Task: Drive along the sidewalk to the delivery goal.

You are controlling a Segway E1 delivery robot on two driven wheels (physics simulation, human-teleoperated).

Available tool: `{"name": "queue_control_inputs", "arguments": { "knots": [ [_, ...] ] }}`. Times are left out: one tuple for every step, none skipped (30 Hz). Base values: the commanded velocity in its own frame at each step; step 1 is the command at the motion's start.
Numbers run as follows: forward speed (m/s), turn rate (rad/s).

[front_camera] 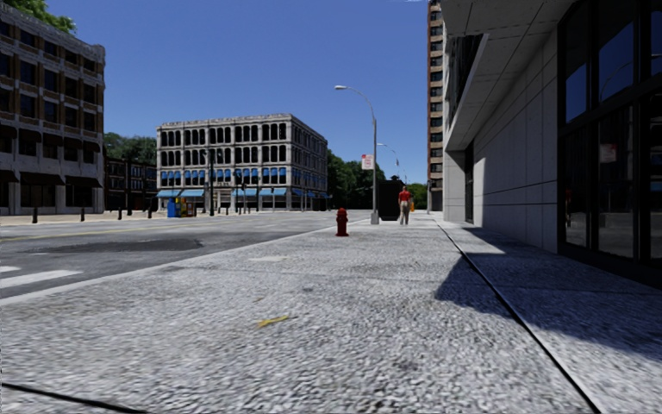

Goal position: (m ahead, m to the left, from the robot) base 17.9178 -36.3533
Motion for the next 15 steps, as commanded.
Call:
{"name": "queue_control_inputs", "arguments": {
  "knots": [
    [2.0,-0.42],
    [2.0,-0.42],
    [2.0,-0.42],
    [2.0,-0.42],
    [2.0,-0.42],
    [2.0,-0.42],
    [2.0,-0.42],
    [2.0,-0.42],
    [2.0,-0.42],
    [2.0,-0.42],
    [2.0,-0.42],
    [2.0,-0.42],
    [2.0,-0.42],
    [2.0,-0.42],
    [2.0,-0.42]
  ]
}}
